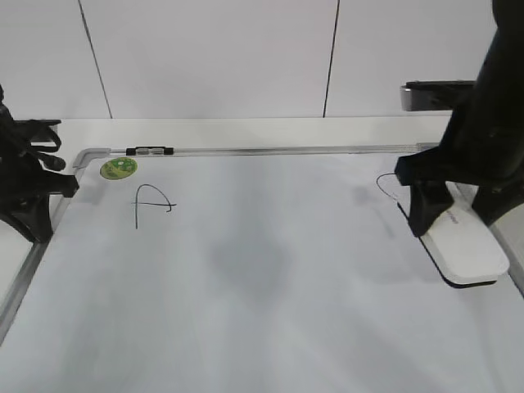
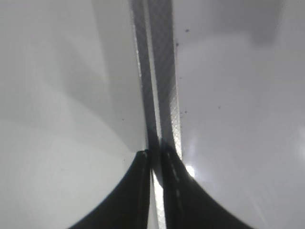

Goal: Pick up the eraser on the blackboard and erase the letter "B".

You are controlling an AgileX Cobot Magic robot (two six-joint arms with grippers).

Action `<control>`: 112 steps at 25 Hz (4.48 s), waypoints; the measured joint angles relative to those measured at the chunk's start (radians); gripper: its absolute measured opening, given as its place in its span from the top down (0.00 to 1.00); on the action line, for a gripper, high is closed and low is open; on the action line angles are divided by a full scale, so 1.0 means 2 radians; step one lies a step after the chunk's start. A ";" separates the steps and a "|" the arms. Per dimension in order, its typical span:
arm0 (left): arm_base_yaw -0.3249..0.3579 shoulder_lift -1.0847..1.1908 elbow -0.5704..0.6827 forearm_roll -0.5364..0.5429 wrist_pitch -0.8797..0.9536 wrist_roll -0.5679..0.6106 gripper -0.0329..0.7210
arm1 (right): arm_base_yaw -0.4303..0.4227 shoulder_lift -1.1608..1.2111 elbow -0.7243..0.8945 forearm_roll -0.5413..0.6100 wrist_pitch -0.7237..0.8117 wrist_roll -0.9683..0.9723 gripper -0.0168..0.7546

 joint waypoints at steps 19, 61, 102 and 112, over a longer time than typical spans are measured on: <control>0.000 0.000 0.000 0.003 0.000 0.001 0.90 | -0.141 0.033 0.003 0.040 -0.064 -0.124 0.28; 0.000 0.000 0.000 0.004 0.001 0.001 0.90 | -0.141 0.095 0.003 0.026 -0.089 -0.128 0.28; 0.000 0.000 0.000 0.010 0.003 0.008 0.77 | -0.141 0.074 -0.142 0.042 0.002 -0.077 0.21; 0.000 -0.023 -0.022 0.019 0.019 0.011 0.51 | -0.141 0.074 -0.142 0.043 0.002 -0.075 0.21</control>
